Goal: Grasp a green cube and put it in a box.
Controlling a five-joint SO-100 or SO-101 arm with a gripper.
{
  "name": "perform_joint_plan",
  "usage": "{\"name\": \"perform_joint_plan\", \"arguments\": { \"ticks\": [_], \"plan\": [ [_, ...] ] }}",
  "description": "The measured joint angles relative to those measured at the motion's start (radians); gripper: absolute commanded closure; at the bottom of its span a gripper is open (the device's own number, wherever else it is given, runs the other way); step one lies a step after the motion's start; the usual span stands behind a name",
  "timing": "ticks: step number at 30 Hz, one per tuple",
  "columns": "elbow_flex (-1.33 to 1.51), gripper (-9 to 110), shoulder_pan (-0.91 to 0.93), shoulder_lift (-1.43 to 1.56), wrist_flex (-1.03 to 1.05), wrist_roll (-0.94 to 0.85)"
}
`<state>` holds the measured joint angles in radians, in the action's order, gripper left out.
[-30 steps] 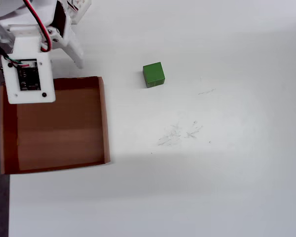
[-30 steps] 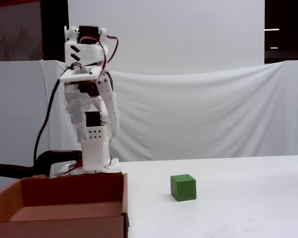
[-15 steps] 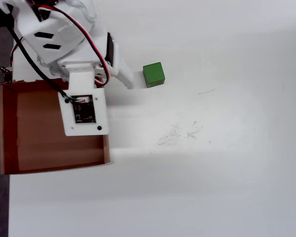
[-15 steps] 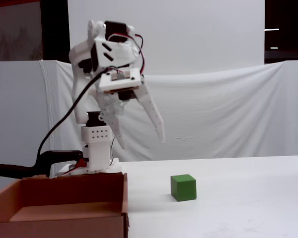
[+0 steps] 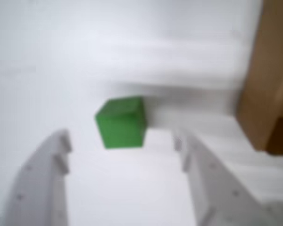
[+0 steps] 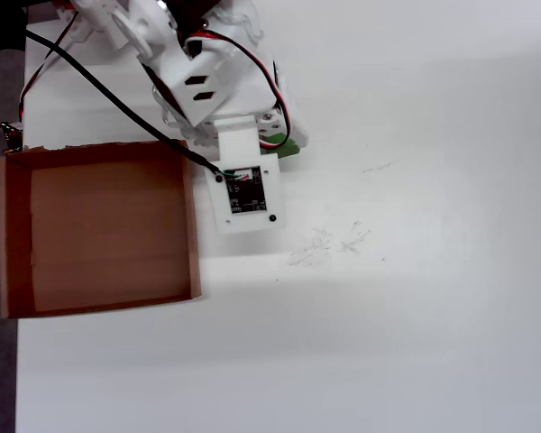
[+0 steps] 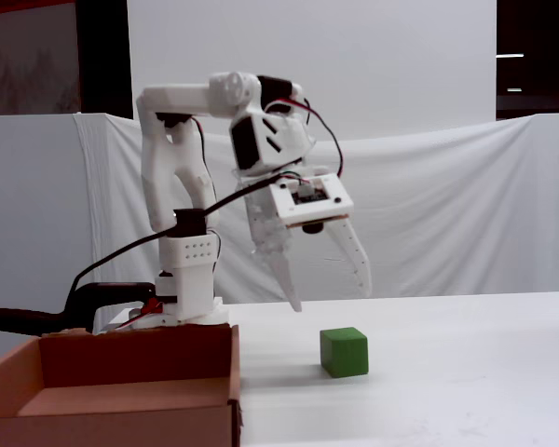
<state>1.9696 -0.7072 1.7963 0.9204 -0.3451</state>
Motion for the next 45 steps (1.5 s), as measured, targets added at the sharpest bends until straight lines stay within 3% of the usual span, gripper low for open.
{"name": "perform_joint_plan", "arguments": {
  "ticks": [26, 45],
  "plan": [
    [0.095, 74, -0.120, -0.172, -0.181, 0.000],
    [0.104, 87, -0.120, -0.190, -0.242, 0.000]
  ]
}}
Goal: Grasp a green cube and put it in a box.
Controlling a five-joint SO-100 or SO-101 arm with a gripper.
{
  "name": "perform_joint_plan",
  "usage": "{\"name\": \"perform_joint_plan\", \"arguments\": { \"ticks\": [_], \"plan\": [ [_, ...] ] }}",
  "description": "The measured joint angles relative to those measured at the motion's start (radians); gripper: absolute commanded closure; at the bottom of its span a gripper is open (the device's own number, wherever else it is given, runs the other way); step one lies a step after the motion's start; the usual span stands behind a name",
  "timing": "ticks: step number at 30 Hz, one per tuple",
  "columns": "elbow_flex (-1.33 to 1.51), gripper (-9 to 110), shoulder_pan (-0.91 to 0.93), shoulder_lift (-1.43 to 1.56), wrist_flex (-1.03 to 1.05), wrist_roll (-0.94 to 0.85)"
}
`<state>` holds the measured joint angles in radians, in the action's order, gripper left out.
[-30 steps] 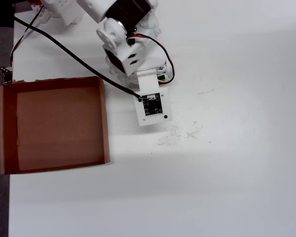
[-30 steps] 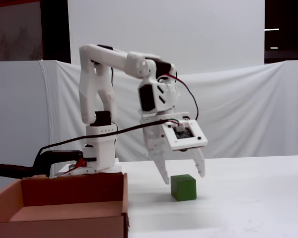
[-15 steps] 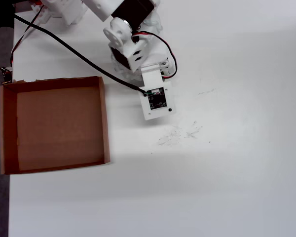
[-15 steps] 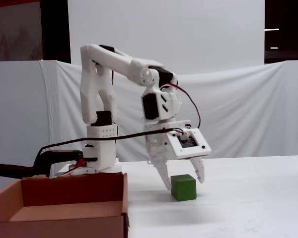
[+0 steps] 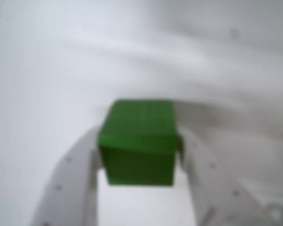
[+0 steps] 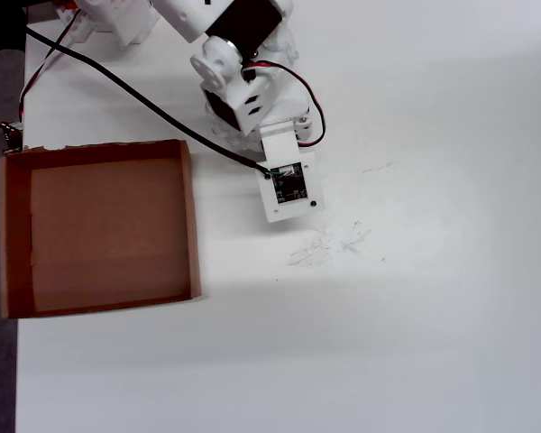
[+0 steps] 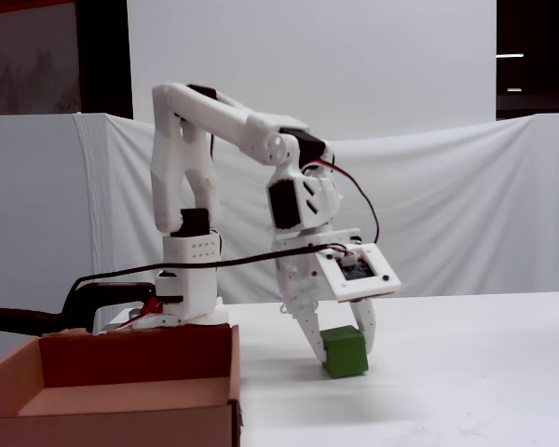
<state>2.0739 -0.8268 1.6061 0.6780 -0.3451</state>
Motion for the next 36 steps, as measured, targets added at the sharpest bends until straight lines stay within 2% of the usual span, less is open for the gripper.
{"name": "perform_joint_plan", "arguments": {
  "ticks": [10, 19, 24, 36],
  "plan": [
    [-0.002, 88, 0.000, 0.000, 0.025, 0.000],
    [-0.155, 89, 0.101, 0.051, 0.279, -0.003],
    [-0.247, 89, 0.186, 0.121, 0.407, -0.077],
    [-0.272, 88, 0.462, 0.299, 0.515, -0.383]
  ]
}}
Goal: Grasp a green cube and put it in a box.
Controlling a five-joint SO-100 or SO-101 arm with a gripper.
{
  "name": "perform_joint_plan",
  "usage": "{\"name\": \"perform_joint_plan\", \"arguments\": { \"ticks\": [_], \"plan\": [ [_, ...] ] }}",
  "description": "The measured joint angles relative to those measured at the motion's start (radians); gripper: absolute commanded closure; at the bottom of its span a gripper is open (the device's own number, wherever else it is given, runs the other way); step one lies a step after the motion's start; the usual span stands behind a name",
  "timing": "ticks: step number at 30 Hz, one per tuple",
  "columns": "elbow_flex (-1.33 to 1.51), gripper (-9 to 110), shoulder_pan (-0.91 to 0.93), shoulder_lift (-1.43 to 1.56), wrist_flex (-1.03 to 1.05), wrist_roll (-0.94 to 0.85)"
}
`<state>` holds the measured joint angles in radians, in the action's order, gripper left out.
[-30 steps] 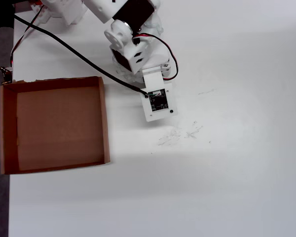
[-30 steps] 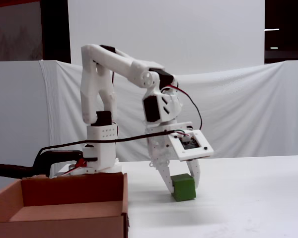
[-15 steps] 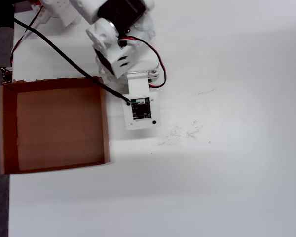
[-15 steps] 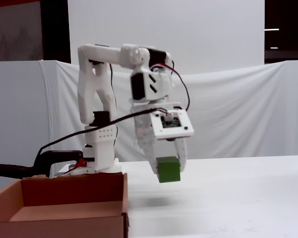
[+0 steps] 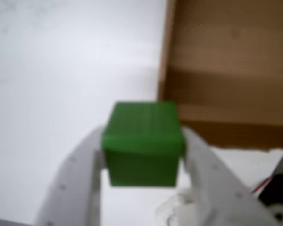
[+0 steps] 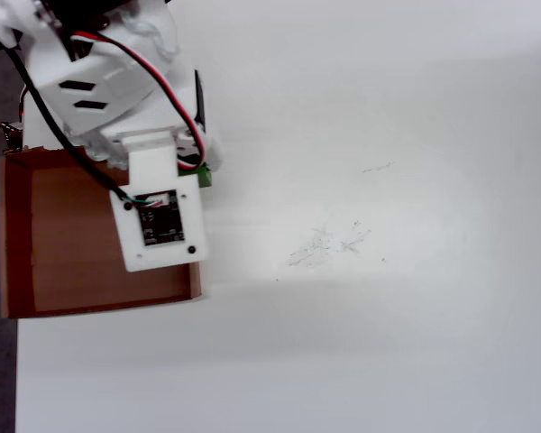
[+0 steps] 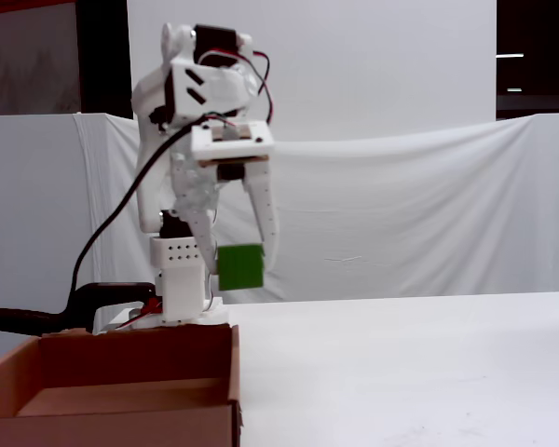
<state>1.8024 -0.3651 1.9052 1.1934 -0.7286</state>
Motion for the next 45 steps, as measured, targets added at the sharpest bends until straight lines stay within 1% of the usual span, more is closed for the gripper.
{"name": "perform_joint_plan", "arguments": {
  "ticks": [6, 14, 27, 30, 34, 37, 45],
  "plan": [
    [0.002, 88, 0.149, 0.000, -0.018, -0.100],
    [0.147, 88, 0.265, -0.021, -0.202, -0.173],
    [0.411, 88, 0.313, -0.132, -0.503, -0.252],
    [0.431, 86, 0.319, -0.143, -0.558, -0.255],
    [0.431, 81, 0.319, -0.147, -0.565, -0.258],
    [0.414, 78, 0.319, -0.147, -0.528, -0.258],
    [0.204, 75, 0.334, -0.092, -0.253, -0.258]
  ]
}}
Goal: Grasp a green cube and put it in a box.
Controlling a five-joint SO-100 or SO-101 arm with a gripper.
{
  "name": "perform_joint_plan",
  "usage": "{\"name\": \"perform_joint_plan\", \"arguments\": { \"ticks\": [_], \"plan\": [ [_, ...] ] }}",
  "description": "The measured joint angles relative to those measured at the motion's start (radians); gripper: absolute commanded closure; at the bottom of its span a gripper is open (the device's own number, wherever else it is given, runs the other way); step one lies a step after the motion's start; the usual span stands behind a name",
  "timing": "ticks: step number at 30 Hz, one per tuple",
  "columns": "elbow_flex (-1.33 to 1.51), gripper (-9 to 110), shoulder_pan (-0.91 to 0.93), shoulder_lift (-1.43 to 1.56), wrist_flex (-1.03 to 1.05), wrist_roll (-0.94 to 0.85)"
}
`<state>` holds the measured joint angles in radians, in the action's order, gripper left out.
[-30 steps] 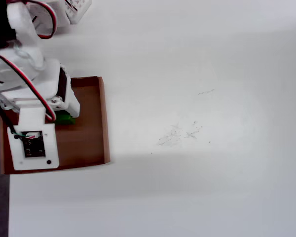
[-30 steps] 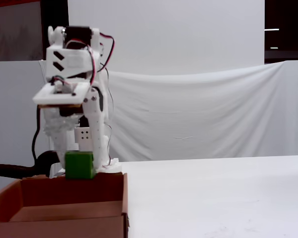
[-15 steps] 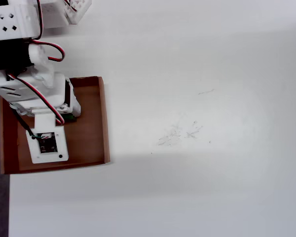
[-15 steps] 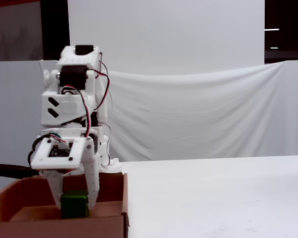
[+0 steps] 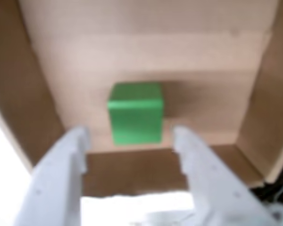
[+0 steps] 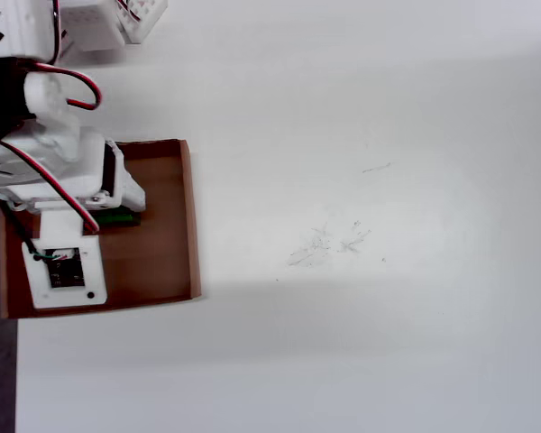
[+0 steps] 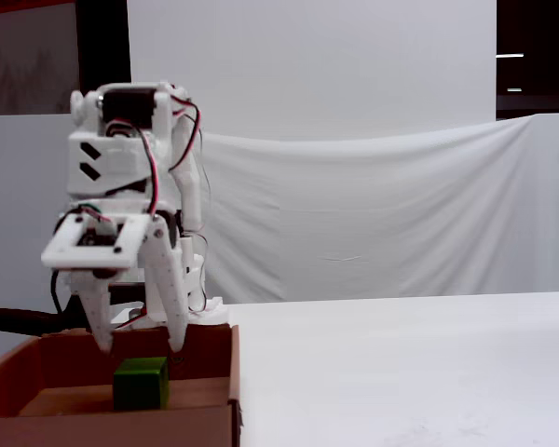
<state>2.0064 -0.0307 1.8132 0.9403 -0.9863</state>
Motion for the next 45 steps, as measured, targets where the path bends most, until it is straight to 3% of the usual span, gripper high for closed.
{"name": "perform_joint_plan", "arguments": {
  "ticks": [11, 28, 45],
  "plan": [
    [0.003, 84, 0.023, 0.370, 0.193, -0.041],
    [0.706, 86, 0.071, 1.161, 0.371, -0.394],
    [0.933, 87, 0.071, 1.351, 0.278, -0.399]
  ]
}}
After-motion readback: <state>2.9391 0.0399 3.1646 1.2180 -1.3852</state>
